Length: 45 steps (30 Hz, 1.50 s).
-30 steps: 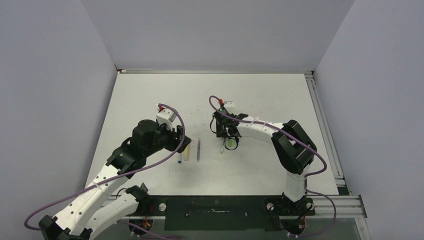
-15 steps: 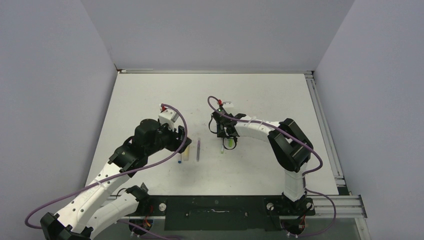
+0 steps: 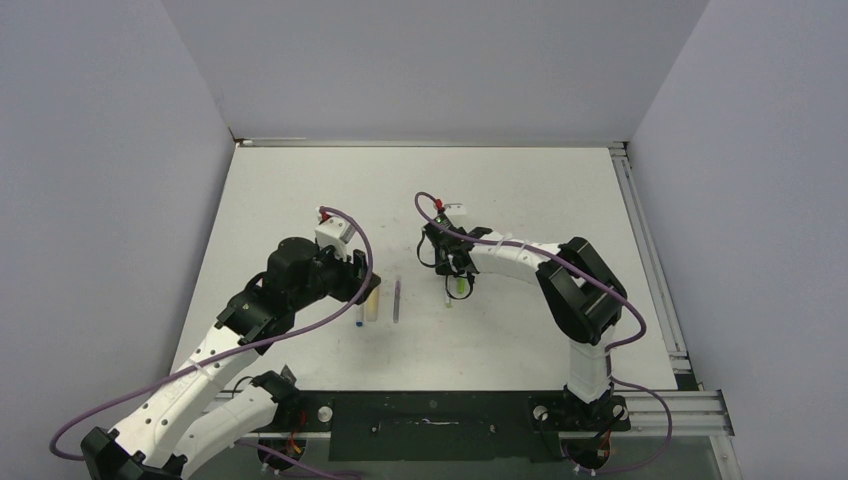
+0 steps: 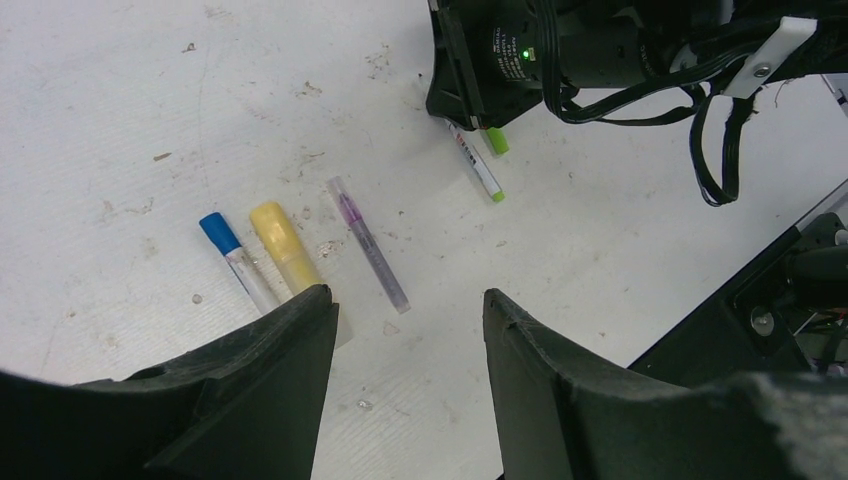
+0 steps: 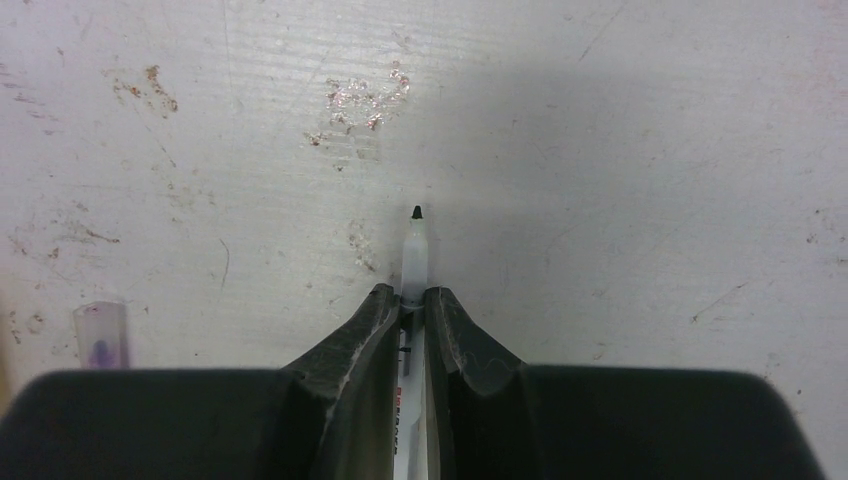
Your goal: Insert the pens into the pen caps
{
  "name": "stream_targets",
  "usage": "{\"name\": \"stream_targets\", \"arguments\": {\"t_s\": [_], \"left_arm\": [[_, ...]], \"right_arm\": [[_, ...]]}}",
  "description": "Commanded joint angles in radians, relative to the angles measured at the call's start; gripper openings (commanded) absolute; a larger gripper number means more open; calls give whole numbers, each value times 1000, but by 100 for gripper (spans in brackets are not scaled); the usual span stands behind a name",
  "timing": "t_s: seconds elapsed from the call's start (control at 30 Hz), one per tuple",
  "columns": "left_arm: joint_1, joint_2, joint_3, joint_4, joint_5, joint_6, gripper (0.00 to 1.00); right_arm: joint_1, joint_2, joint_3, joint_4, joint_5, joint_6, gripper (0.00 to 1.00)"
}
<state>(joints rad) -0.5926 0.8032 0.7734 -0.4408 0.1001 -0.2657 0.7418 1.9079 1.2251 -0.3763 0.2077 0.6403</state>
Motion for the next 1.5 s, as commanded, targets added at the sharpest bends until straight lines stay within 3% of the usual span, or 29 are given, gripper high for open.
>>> {"name": "stream_targets", "arguments": {"t_s": [0.0,0.5,0.83,1.1,1.47], "left_arm": [[7,-27,-8,83,49,-28,53],[10,-33,-45,271,297,-206,59],[14,-11,-91,482,450,-385,65],[16,16,-146,701,551,-546,65],[16,56,-222,979,633,-736,65]], "right_arm": [[20,-113,34,-4,-9,-14,5],[114,-488,-68,47,-22,-23,5],[118,-742,-205,238,-214,14,5],[127,-848,-281,404,-357,84,5],[212,-874,-368,651,-349,207,5]]}}
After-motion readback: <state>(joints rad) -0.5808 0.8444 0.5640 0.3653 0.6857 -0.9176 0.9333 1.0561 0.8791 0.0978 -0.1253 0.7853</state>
